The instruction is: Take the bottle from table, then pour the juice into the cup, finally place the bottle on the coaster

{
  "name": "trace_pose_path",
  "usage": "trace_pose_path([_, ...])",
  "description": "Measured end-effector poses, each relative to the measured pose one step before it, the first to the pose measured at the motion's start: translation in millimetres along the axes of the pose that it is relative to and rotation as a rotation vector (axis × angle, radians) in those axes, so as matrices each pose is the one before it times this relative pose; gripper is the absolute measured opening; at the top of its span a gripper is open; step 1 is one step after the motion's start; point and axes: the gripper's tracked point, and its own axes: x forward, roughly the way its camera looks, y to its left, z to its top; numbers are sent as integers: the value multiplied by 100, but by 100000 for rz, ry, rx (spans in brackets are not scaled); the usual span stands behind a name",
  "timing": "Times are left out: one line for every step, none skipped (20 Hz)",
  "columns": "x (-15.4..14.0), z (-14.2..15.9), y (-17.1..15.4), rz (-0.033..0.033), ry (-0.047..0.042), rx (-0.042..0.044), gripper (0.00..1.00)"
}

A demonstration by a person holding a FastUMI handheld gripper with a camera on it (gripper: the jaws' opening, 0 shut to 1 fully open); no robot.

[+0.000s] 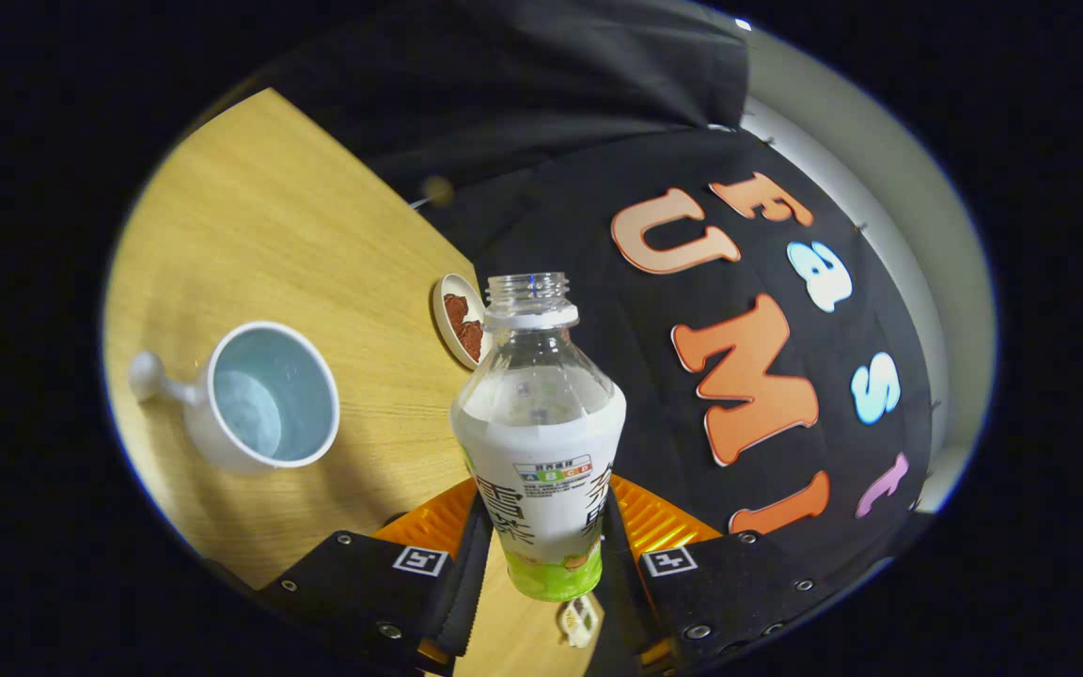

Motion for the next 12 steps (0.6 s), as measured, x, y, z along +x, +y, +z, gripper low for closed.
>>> trace_pose_path([122, -226, 195, 698, 610, 9514, 61])
trace_pose_path([441, -55, -349, 1463, -28, 9626, 60])
trace_pose_path([295, 71, -326, 1141, 91, 8795, 61])
trace_pose_path([247, -49, -604, 872, 178, 7946, 61])
trace_pose_path([403, 9, -449, 537, -598, 7176, 61])
trace_pose_path([354, -195, -609, -522, 85, 6498, 61])
trace_pose_path([306, -102, -514, -406, -239, 6911, 61])
trace_pose_path([329, -63, -276, 342, -251, 7731, 61])
trace_pose_path([337, -334, -417, 30, 405, 7959, 61])
trace_pose_path([204, -271, -284, 527, 10, 7881, 61])
trace_pose_path([145, -155, -380, 219, -124, 7040, 61])
trace_pose_path([292, -217, -455, -397, 222, 5846, 61])
